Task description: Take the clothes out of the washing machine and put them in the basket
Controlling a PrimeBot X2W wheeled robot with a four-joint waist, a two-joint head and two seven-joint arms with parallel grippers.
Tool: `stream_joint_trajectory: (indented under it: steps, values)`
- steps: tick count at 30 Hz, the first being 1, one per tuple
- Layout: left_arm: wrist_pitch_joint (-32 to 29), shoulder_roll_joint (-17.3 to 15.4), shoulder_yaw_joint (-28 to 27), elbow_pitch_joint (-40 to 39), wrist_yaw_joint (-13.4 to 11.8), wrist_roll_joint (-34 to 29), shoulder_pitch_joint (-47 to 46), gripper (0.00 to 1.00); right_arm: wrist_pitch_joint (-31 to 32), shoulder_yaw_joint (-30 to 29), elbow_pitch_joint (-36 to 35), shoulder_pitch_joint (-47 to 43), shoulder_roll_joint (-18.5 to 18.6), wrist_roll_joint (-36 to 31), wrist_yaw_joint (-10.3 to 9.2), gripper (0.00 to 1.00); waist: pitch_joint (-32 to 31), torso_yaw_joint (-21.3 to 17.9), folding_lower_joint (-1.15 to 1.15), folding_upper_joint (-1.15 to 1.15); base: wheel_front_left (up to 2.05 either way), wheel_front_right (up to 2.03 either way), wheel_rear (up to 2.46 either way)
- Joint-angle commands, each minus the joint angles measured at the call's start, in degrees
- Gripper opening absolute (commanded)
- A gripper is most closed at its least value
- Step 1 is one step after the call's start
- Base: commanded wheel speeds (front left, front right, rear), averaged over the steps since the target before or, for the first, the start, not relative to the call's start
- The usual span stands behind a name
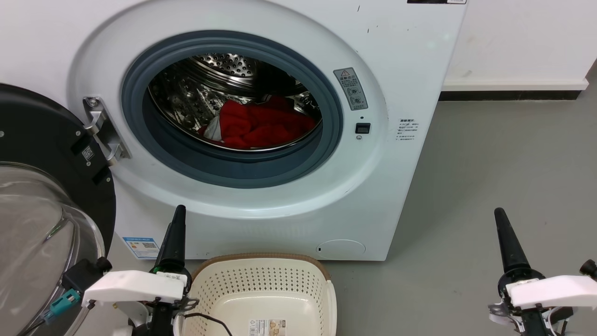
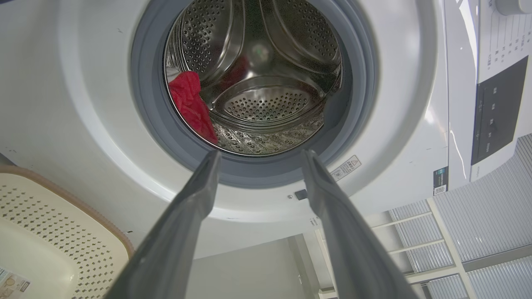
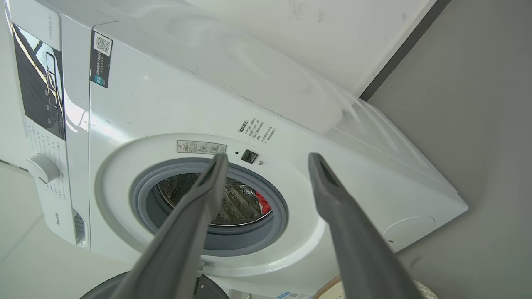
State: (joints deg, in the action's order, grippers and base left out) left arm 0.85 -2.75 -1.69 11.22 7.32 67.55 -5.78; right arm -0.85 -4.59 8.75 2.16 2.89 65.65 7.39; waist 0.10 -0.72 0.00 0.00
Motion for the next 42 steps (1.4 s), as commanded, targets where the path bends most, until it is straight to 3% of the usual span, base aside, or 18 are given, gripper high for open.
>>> stream_joint_trajectory:
  steps: [1,11,42]
  values:
    - [0.85,-0.17,0.52,-1.12,0.12,-3.16,-1.6,1.0,-0.78,0.35,-1.38,0.38,0.11,-3.68,0.05,1.0,-0.04,0.0,0.0,0.0,0.0,0.0,0.0]
    - [2.93,-0.17,1.85,-1.08,-0.28,-13.85,-1.93,1.0,-2.85,0.97,-1.41,-0.38,0.1,-15.01,0.07,1.0,-0.09,0.12,0.0,0.0,0.0,0.0,0.0]
    - [8.05,-0.17,5.54,0.43,-1.62,-38.16,-2.24,1.0,-6.92,1.08,-0.05,-1.6,0.05,-38.5,0.1,1.0,-0.27,0.33,0.0,0.0,0.0,0.0,0.0]
